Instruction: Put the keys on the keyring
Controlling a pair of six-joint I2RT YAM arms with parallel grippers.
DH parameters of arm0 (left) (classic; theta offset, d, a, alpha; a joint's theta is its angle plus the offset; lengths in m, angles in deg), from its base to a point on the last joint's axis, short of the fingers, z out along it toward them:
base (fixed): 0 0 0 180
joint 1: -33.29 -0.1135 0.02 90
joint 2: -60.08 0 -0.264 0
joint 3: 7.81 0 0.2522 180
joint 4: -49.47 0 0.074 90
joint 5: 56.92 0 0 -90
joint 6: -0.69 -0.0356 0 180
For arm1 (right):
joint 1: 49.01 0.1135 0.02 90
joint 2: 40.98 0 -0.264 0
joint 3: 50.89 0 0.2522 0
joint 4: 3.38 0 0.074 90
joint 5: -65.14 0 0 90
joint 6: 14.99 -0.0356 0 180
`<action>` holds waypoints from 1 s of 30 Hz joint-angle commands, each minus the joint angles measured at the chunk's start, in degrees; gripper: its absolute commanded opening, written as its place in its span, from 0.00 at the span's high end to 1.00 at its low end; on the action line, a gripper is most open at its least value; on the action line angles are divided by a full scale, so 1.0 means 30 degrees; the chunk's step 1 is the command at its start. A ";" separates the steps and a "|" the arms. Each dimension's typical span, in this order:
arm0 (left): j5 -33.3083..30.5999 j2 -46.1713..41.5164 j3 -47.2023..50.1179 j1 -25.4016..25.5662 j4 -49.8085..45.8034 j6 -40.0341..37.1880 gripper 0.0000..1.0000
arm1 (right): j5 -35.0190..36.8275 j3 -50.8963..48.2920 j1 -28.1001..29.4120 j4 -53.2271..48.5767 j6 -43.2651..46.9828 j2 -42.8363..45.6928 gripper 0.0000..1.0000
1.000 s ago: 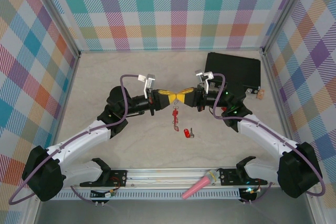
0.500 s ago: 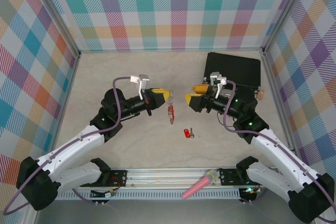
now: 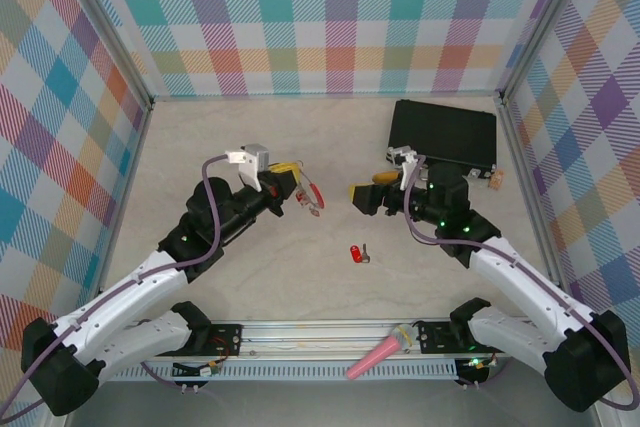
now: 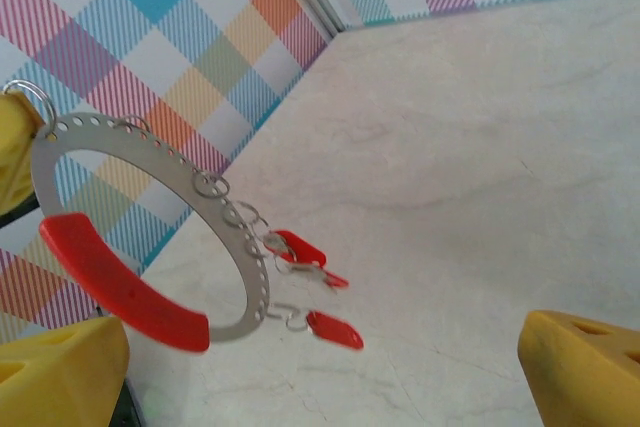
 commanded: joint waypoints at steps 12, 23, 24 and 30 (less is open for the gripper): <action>-0.3003 -0.0523 0.0063 0.0410 -0.1301 -0.2374 1.00 | 0.0159 0.0965 0.0078 -0.0265 -0.0618 -0.0905 0.01; 0.0501 0.0068 -0.0674 0.0369 -0.0728 0.1496 1.00 | 0.0950 0.1169 0.0078 -0.0850 -0.1803 -0.0796 0.01; 0.0663 0.0170 -0.0814 0.0389 -0.0655 0.1919 1.00 | 0.0979 0.1038 0.0085 -0.0722 -0.1885 -0.0713 0.01; 0.0359 0.1161 -0.2104 0.0229 -0.1593 0.5245 1.00 | 0.0855 0.0680 0.0086 -0.0456 -0.2099 -0.0483 0.01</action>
